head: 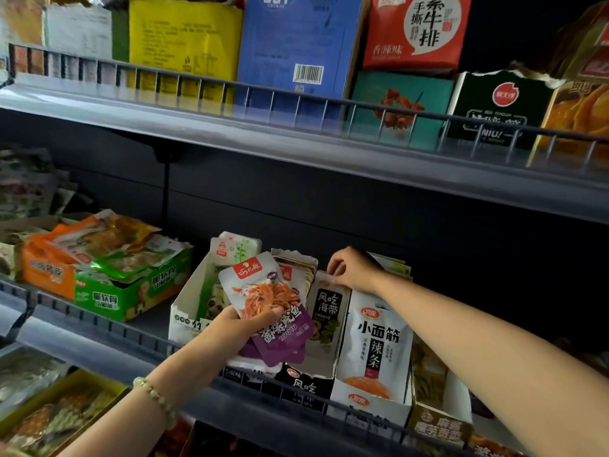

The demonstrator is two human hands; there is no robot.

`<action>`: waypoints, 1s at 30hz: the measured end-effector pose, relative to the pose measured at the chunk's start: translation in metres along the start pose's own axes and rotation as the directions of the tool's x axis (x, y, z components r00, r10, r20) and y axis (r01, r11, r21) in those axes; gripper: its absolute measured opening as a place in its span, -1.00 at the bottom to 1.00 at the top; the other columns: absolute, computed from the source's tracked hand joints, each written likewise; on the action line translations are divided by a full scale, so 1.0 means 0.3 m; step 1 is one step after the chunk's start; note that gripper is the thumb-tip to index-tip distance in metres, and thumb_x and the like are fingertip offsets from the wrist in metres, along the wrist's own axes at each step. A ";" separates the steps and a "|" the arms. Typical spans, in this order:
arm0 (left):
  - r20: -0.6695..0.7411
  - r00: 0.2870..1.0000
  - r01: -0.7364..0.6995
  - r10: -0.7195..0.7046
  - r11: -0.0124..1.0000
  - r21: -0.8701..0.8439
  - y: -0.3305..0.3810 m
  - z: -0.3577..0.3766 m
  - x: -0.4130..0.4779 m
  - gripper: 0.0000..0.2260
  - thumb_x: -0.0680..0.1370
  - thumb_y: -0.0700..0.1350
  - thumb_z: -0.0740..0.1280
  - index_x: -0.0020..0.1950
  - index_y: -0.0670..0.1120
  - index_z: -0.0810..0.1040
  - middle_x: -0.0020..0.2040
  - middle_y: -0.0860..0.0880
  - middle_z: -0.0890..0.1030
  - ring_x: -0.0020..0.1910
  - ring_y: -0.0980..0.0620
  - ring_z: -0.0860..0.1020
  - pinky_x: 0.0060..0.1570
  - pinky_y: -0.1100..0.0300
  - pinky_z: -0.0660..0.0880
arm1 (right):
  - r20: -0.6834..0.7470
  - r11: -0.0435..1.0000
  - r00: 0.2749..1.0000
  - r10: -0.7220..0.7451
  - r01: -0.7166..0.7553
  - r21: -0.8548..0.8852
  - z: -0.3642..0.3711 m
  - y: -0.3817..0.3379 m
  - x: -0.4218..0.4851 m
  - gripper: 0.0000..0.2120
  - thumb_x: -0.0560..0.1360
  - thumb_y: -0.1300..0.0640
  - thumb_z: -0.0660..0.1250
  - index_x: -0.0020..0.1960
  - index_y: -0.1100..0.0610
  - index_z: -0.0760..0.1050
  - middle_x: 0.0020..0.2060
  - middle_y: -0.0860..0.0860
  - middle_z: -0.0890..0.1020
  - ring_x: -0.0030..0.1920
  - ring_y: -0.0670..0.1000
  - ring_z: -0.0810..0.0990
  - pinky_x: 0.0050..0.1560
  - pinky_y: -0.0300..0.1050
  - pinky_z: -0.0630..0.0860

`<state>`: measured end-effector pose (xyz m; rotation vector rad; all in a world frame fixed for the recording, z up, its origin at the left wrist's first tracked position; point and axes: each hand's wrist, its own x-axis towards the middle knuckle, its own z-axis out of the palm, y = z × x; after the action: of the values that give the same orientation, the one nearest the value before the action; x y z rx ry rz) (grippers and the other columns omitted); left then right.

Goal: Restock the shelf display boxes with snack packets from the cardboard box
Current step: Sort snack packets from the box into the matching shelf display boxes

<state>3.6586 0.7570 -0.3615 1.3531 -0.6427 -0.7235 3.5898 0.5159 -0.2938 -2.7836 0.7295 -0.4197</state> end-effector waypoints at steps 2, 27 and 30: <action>0.015 1.000 -0.001 0.001 1.000 0.010 -0.002 0.010 -0.006 -0.65 0.40 -0.05 0.47 0.13 -0.12 0.53 -0.11 -0.09 0.72 -0.13 -0.09 0.69 -0.01 0.03 0.59 | -0.043 0.999 0.999 -0.004 0.005 0.039 -0.005 0.005 -0.006 -0.87 0.46 0.26 0.39 -0.08 0.05 0.56 -0.17 0.01 0.65 -0.09 0.00 0.64 -0.02 -0.10 0.57; 0.450 0.893 -0.088 -0.011 0.976 0.198 0.056 0.557 -0.319 -0.52 0.39 0.03 0.48 0.22 -0.11 0.45 0.01 -0.08 0.70 -0.02 -0.03 0.68 0.04 0.08 0.60 | -0.189 0.694 0.970 0.153 0.031 0.719 -0.233 0.160 -0.849 -0.38 0.11 -0.19 0.55 0.03 -0.02 0.37 0.02 -0.01 0.63 0.04 -0.03 0.64 0.01 0.01 0.63; 0.479 0.875 -0.037 -0.066 0.978 0.203 0.043 0.650 -0.345 -0.52 0.40 0.03 0.47 0.21 -0.13 0.42 0.01 -0.11 0.69 -0.03 -0.04 0.68 0.04 0.05 0.61 | -0.181 0.699 0.964 0.192 -0.005 0.716 -0.283 0.224 -0.931 -0.42 0.16 -0.07 0.57 0.12 -0.03 0.46 0.05 -0.04 0.61 0.05 -0.04 0.62 0.01 -0.06 0.62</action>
<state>3.4443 0.7161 -0.3262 1.3720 -1.1349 -1.0466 3.2992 0.5878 -0.2943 -1.9606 0.5886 -0.8320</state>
